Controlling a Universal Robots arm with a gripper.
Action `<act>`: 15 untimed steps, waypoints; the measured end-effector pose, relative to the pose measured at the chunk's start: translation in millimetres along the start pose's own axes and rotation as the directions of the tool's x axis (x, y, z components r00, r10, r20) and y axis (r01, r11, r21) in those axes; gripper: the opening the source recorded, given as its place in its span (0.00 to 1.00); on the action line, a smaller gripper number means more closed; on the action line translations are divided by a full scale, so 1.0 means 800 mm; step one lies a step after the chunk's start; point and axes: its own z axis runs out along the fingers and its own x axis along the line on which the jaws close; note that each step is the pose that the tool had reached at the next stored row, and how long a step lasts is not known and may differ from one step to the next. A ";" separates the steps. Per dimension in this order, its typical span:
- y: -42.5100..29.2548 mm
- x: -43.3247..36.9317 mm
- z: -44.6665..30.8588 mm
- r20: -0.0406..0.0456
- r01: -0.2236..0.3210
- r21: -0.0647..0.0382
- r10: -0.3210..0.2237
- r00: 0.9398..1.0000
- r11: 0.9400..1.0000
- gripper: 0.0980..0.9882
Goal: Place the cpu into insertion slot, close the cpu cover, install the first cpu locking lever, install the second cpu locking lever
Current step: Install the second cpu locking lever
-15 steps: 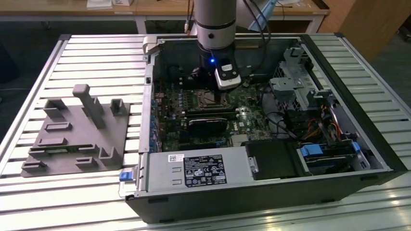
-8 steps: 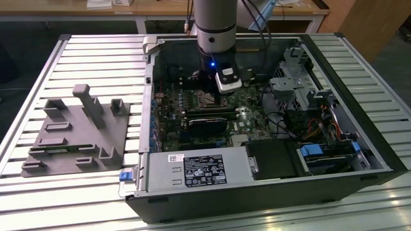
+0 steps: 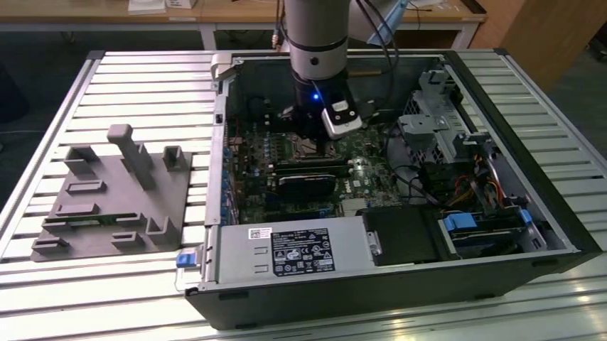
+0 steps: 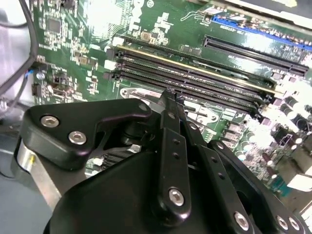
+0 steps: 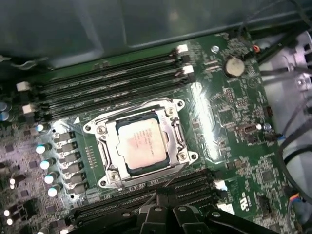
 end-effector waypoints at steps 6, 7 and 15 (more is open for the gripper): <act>-0.0020 0.006 0.0044 -0.001 0.046 -0.005 -0.046 0.999 0.999 0.01; -0.0027 0.007 0.0057 -0.001 0.053 -0.006 -0.053 0.999 0.999 0.01; -0.0105 0.023 0.0139 -0.005 0.087 -0.023 -0.087 0.996 0.996 0.01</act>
